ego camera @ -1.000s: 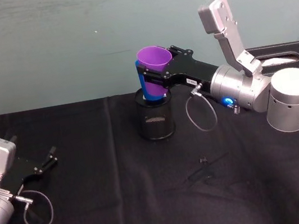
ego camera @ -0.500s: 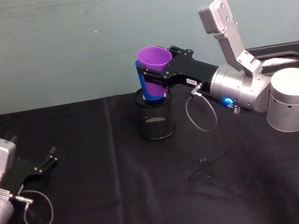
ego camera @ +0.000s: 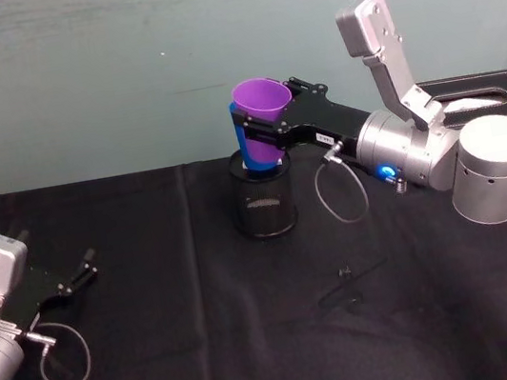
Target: Pick up one cup with a gripper and tap it against the other cup.
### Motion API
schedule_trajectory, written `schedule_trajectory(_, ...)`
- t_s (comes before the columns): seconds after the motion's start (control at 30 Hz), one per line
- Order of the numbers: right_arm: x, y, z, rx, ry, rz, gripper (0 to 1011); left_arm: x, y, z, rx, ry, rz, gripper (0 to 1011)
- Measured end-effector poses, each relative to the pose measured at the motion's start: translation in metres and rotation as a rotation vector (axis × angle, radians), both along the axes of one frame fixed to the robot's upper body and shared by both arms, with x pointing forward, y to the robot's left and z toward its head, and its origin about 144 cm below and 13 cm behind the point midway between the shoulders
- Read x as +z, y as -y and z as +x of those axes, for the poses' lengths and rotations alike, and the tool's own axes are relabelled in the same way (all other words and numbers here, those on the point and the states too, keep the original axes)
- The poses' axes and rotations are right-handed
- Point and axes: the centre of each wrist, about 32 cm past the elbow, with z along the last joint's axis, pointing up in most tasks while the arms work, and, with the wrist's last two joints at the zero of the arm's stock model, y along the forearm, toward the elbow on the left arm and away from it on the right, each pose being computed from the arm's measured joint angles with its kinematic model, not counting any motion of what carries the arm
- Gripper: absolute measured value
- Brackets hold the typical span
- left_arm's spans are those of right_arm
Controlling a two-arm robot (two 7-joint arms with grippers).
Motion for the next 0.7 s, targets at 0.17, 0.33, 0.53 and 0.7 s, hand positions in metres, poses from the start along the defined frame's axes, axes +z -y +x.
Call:
schedule_trajectory(0.17,0.0,0.0,0.0,0.0,0.0,0.0,736,0.0,0.0,0.0,0.0,0.0,0.0,1000)
schedule_trajectory(0.33,0.0,0.0,0.0,0.0,0.0,0.0,735,0.0,0.0,0.0,0.0,0.0,0.0,1000)
schedule_trajectory(0.53,0.0001,0.0,0.0,0.0,0.0,0.0,736,0.0,0.0,0.0,0.0,0.0,0.0,1000)
schedule_trajectory(0.7,0.0,0.0,0.0,0.0,0.0,0.0,736,0.0,0.0,0.0,0.0,0.0,0.0,1000)
